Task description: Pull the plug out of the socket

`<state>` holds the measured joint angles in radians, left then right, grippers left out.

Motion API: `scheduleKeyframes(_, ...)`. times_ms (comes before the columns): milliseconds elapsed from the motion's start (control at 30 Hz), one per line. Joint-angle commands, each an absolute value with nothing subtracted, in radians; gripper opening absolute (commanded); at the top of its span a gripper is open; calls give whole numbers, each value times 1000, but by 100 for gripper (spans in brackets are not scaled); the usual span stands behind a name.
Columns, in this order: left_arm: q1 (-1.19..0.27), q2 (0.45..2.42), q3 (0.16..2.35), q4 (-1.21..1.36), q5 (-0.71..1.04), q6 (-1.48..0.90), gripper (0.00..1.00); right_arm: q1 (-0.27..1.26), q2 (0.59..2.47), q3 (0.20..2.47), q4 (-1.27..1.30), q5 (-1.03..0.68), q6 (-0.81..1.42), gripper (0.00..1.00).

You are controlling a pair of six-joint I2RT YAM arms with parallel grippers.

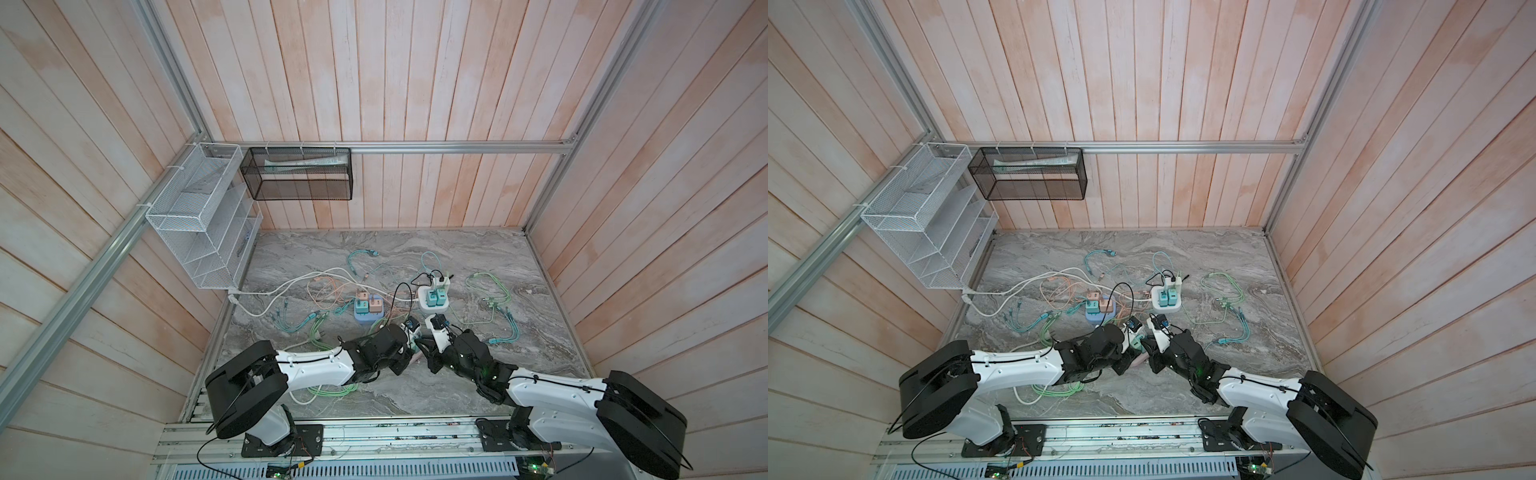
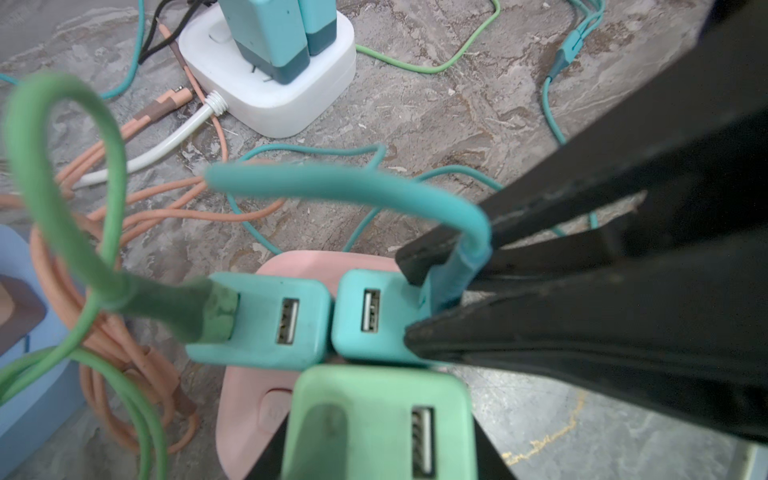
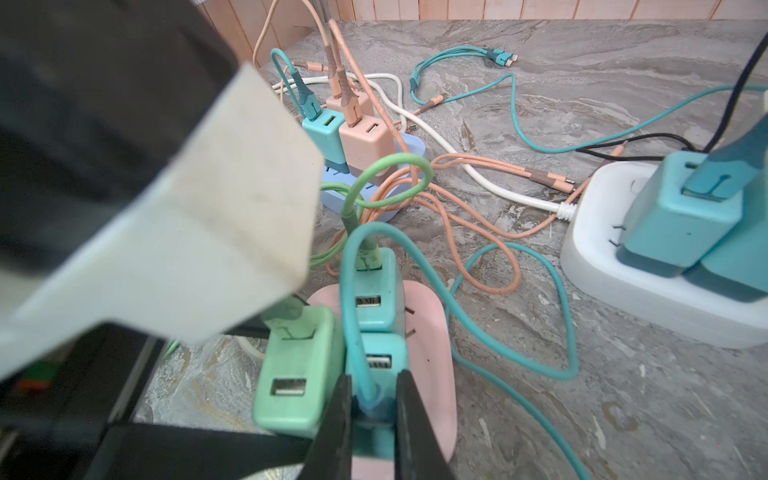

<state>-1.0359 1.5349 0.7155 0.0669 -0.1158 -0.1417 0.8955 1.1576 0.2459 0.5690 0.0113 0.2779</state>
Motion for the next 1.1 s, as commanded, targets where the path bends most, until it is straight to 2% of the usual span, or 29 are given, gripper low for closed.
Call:
scheduleKeyframes(0,-1041,1508,706,194,-178,-129,3,925,1186,229,422,-43,314,3)
scheduleKeyframes(200,-1032,1447,638,193,-197,-156,3,925,1202,248,447,-32,352,5)
scheduleKeyframes(467,-1024,1330,529,279,-174,-176,3,925,1245,255,529,-27,372,16)
scheduleKeyframes(933,-988,1155,341,361,-224,-294,6,923,1288,299,522,56,397,17)
scheduleKeyframes(1067,-987,1129,302,385,-219,-316,10,923,1297,303,503,95,408,17)
